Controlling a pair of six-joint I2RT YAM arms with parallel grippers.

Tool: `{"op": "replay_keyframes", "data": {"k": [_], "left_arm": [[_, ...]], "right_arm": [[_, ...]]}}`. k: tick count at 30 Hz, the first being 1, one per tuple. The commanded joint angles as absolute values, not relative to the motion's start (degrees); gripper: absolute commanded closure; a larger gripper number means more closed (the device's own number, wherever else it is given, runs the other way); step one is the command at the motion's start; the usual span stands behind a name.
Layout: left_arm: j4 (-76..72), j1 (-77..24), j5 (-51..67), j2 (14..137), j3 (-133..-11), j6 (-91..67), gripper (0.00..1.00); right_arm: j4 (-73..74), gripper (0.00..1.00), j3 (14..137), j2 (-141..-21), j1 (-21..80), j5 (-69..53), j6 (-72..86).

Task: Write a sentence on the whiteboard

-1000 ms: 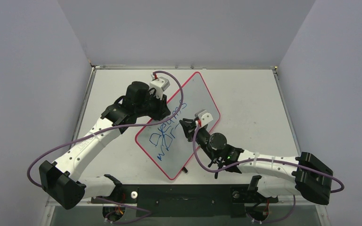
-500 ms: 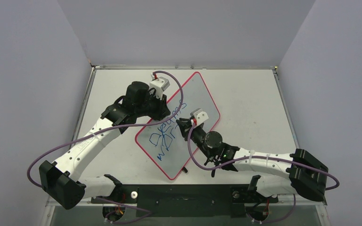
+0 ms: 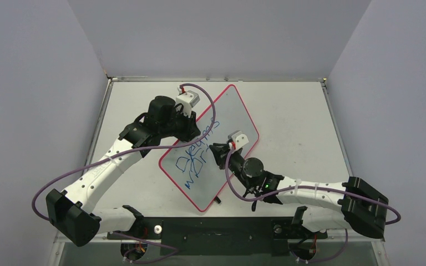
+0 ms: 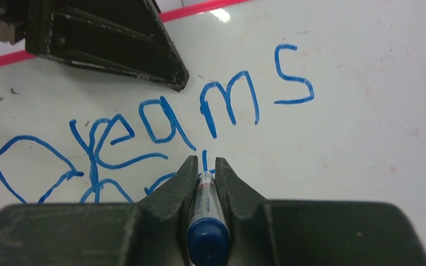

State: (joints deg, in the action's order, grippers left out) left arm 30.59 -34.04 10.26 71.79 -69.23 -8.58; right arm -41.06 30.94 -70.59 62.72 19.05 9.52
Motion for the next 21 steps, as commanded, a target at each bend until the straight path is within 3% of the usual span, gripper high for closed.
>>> {"op": "replay_keyframes", "data": {"k": [1,11,21], "left_arm": [[24.83,-33.79,4.92,69.91,-69.86,-2.91,1.0],[24.79,-33.83,4.74,69.77,-69.85,-2.98,1.0],[24.81,-33.73,4.75,69.66,-69.72,-2.99,1.0]], "right_arm": [[-39.36,1.0,28.78,-68.86,63.98,19.15,13.32],[-37.74,1.0,25.46,-67.5,64.86,22.39,13.98],[-35.27,1.0,30.95,-68.38,63.11,24.73,8.77]]}}
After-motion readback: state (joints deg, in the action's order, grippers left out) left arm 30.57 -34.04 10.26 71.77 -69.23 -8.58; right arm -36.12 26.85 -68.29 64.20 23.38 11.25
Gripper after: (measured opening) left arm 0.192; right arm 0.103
